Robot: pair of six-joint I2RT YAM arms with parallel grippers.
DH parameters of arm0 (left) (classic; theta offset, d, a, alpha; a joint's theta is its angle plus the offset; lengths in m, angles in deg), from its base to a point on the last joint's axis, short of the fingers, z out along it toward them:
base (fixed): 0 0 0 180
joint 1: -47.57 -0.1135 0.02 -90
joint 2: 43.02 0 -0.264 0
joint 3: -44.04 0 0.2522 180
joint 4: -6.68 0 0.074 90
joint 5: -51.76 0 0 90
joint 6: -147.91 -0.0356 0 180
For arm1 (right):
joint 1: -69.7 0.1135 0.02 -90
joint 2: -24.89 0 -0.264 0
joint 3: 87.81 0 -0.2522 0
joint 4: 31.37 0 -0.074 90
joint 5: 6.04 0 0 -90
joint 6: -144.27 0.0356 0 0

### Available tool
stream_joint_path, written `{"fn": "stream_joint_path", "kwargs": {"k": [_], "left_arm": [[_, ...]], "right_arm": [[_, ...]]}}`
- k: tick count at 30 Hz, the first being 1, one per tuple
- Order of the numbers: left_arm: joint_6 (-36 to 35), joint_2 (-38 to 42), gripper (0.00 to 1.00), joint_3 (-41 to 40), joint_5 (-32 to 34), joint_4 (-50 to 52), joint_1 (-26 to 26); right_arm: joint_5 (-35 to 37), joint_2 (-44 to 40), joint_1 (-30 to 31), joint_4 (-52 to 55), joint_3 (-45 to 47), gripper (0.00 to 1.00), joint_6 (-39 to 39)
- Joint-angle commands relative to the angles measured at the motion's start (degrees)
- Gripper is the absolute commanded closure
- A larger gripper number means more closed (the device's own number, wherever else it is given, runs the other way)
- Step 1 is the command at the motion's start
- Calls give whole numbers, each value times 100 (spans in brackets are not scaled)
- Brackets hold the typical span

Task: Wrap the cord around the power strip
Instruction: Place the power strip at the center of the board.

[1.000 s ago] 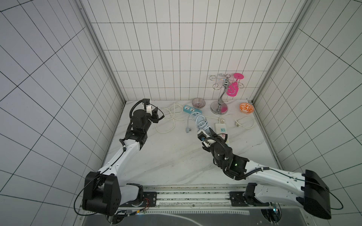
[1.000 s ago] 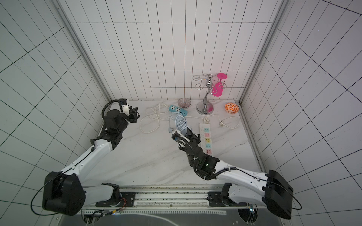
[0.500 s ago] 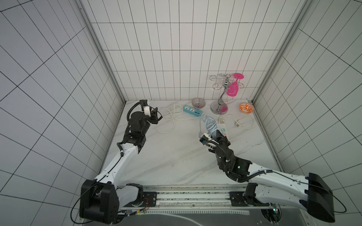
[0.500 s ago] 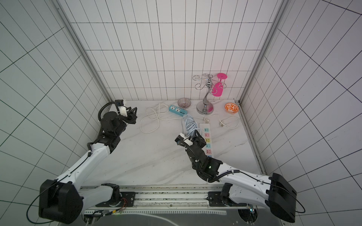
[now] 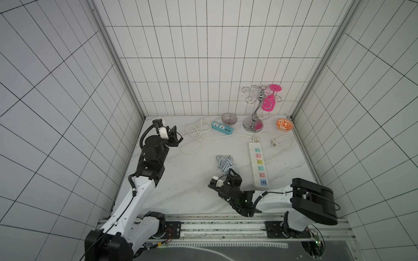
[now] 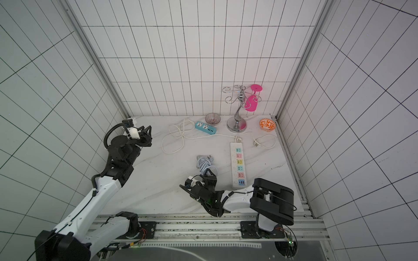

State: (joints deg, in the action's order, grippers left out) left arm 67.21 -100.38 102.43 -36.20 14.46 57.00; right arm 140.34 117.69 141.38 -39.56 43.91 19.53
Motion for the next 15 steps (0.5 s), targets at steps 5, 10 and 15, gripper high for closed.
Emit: {"fn": "stream_joint_path", "kwargs": {"k": [5, 10, 15], "left_arm": [[137, 216, 62, -148, 132, 118, 38], [125, 280, 62, -233, 165, 136, 28], [88, 244, 62, -258, 200, 132, 32]], "right_arm": [[-1338, -386, -102, -498, -251, 100, 1263], [-2942, -1020, -786, -773, 304, 100, 1779], [-4070, -1067, -1424, -678, 436, 100, 2137]]}}
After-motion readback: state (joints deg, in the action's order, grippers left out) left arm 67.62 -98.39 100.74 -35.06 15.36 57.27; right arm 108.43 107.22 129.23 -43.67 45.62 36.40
